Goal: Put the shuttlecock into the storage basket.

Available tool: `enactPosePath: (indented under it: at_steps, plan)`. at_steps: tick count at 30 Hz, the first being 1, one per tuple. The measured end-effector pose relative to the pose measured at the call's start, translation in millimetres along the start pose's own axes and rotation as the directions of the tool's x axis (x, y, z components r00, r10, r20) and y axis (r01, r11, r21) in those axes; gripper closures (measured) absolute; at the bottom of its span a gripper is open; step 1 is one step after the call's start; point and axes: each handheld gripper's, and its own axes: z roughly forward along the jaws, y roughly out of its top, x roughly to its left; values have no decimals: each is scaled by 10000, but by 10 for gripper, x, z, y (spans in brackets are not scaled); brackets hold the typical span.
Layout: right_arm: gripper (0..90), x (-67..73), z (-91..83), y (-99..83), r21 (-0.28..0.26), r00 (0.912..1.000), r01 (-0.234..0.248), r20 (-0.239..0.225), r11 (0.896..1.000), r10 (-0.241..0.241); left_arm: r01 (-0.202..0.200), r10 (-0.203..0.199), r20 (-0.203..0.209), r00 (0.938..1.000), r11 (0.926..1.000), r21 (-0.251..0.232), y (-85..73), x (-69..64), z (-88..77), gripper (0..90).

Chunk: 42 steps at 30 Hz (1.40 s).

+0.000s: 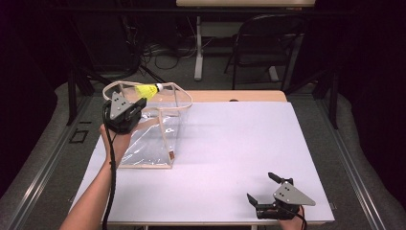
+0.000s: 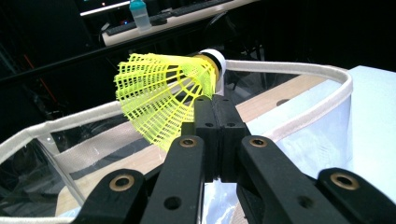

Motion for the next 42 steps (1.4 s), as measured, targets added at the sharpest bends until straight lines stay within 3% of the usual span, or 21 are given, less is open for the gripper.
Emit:
enactPosePath:
  at_steps: [42]
  plan:
    - [9, 6, 6, -2, 37, 10000, 34, -16, 10000, -34, 185, -161, -295, 9994, 9963, 836, -122, 103, 87, 898]
